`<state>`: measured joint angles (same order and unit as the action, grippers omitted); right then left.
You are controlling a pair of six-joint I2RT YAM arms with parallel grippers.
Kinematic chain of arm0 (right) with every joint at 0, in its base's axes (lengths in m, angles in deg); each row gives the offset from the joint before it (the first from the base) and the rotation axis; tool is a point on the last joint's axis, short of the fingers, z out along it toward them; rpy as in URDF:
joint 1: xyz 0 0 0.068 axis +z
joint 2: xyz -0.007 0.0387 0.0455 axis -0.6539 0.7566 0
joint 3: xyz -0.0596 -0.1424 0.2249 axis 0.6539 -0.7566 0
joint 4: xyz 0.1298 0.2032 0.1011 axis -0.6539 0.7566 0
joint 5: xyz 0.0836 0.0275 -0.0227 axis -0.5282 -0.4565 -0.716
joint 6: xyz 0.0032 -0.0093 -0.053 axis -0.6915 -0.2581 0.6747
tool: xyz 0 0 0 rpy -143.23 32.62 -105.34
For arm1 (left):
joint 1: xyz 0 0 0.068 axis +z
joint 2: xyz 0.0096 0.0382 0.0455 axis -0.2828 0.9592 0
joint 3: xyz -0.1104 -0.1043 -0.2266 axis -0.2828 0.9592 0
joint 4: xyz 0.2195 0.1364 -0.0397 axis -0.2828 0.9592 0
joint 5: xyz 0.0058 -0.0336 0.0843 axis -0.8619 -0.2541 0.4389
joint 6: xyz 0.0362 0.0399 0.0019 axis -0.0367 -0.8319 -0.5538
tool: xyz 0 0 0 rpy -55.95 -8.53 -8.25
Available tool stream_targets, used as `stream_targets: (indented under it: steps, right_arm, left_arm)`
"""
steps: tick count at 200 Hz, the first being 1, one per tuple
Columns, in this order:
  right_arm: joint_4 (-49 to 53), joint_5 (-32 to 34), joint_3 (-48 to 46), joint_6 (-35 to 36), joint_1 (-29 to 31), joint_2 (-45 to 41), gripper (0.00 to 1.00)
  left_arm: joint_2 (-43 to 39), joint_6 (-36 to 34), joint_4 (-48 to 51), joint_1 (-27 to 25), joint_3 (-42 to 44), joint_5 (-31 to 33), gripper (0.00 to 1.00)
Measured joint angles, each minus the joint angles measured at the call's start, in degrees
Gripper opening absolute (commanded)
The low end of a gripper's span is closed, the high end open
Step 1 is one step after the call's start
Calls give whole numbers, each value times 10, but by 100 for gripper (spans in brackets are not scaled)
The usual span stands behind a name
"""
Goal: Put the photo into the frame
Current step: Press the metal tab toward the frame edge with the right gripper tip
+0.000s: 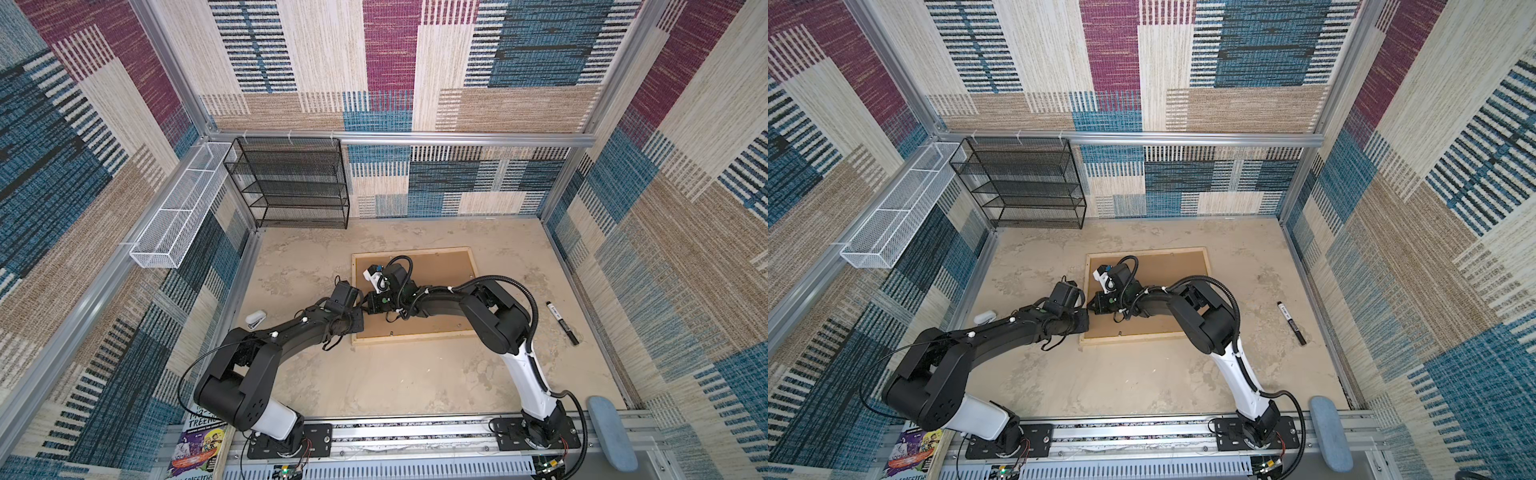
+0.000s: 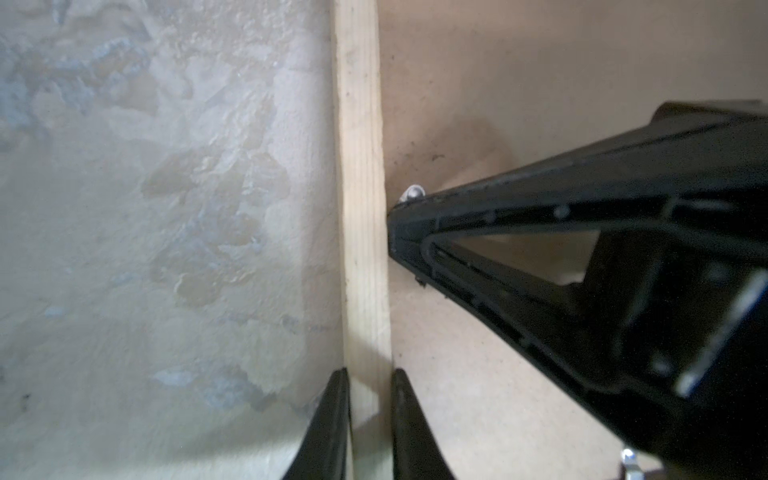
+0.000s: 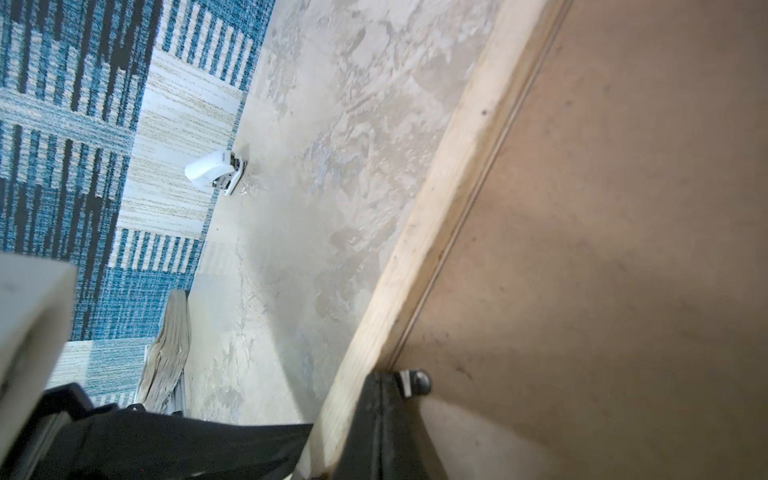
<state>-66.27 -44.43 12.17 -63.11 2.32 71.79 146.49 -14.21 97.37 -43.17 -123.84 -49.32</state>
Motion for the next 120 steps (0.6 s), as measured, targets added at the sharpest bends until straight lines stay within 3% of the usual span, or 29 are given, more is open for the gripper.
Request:
stream_targets:
  steps: [55,120]
  right_arm:
    - [-46,28,-42,-18,5,-20,0]
    - [21,110,-32,28,23,-44,0]
  left_arm:
    - [4,0,8,-2,-7,3,3]
    - [6,0,21,-3,-15,5,2]
